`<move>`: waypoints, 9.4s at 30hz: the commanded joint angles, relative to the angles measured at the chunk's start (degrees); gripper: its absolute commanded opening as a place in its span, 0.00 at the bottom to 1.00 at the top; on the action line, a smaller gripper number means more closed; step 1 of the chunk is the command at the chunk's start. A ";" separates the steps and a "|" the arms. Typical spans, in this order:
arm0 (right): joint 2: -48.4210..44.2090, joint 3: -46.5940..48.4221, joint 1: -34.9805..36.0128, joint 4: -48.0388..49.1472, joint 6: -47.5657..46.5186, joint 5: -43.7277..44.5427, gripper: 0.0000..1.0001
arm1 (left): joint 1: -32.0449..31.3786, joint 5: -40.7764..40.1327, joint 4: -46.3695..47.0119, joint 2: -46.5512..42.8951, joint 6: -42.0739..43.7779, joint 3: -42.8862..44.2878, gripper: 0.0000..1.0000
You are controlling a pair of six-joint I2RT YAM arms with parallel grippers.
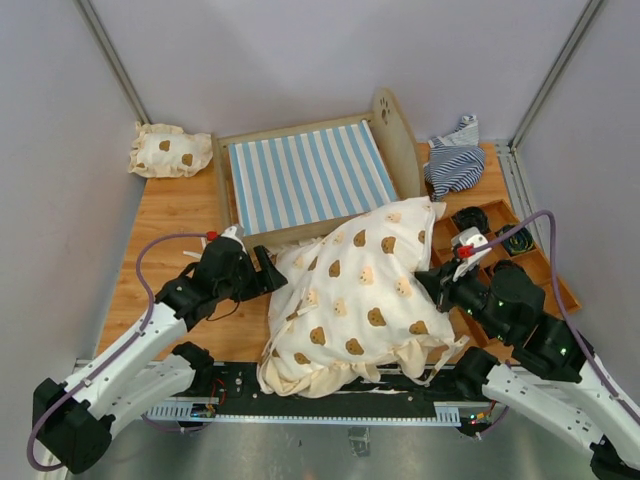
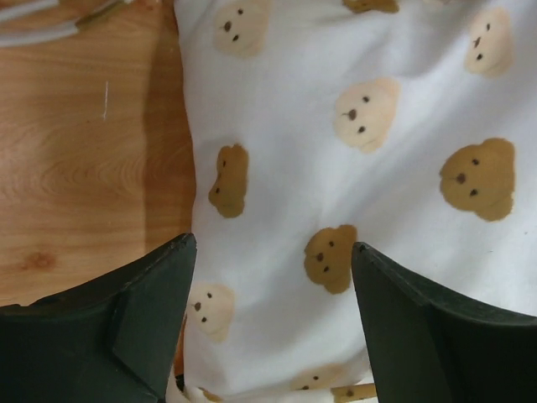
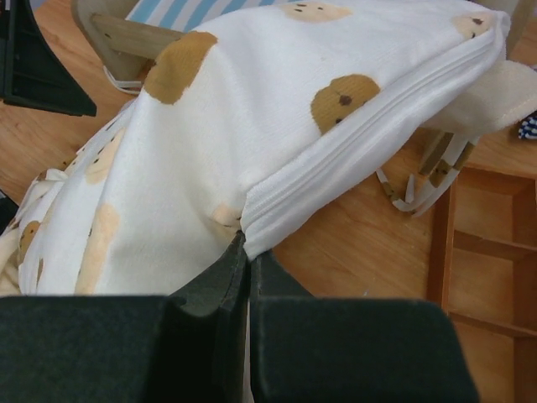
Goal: Set up the pet bed
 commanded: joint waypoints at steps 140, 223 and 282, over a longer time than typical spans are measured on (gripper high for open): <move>62.06 33.94 -30.89 11.10 -15.11 1.43 0.12 | 19.80 -20.00 -1.50 40.68 25.45 35.66 0.14; 98.99 28.45 24.04 54.20 12.04 13.16 0.06 | 19.60 -21.56 -4.35 -19.98 24.47 22.52 0.79; 73.34 7.14 20.01 85.75 -26.74 3.70 0.00 | 19.60 7.65 9.80 10.72 15.84 22.58 0.00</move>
